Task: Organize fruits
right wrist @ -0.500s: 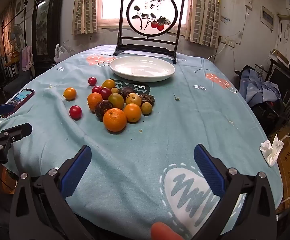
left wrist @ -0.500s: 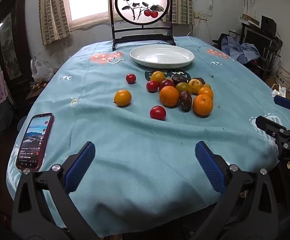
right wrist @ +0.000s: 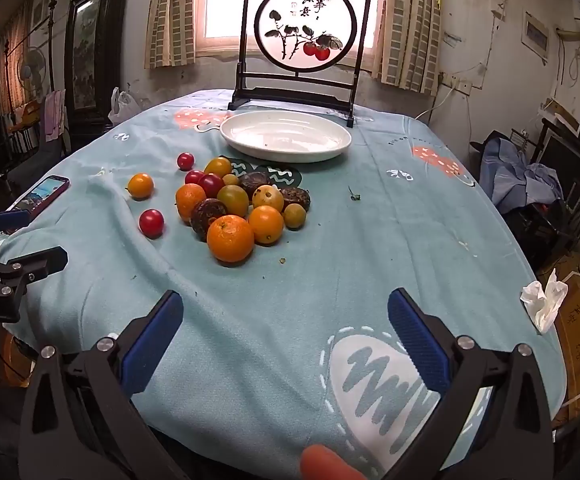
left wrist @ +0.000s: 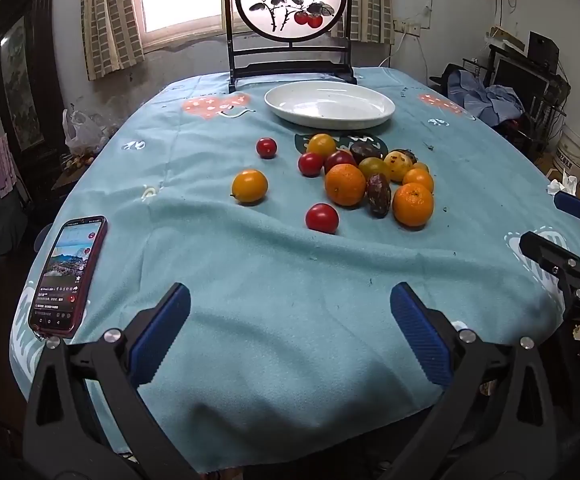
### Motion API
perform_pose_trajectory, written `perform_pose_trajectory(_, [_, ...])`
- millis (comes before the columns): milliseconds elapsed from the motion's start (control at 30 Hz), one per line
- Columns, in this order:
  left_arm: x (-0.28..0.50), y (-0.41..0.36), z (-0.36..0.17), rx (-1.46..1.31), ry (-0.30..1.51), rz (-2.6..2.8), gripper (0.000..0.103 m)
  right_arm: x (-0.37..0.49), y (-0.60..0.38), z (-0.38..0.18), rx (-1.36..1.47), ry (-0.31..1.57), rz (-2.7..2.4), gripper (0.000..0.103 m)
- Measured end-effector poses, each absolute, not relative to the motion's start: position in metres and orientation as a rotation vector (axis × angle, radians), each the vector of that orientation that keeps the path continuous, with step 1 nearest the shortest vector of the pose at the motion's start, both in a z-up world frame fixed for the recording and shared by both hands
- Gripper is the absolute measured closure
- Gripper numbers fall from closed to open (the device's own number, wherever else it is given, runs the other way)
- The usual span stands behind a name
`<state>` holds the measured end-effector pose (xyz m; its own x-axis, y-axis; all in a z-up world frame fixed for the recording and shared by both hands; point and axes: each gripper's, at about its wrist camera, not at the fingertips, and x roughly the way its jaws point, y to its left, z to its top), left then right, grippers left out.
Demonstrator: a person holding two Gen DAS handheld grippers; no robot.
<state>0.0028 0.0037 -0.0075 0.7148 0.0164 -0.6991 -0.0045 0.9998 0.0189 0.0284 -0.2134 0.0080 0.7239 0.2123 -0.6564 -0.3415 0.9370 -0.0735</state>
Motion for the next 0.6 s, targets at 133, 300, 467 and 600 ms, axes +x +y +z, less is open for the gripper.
perform_pose_trajectory(133, [0.0042,0.0045,-0.0084,0.017,0.775,0.013,0.002,0.0283,-0.2131,0.0083,-0.197,0.696,0.306,0.001])
perform_pose_trajectory(300, [0.0041,0.0045,-0.0076,0.018,0.776,0.011,0.002,0.0277,-0.2130,0.0081,-0.200,0.694,0.307,0.001])
perform_pose_trajectory(467, [0.0036,0.0042,-0.0066,0.022,0.776,0.013,0.002,0.0259,-0.2158,0.0086,-0.199,0.697,0.307,0.001])
perform_pose_trajectory(600, [0.0037,0.0040,-0.0068,0.022,0.777,0.014,0.002,0.0302,-0.2113,0.0036,-0.199,0.700,0.306,0.001])
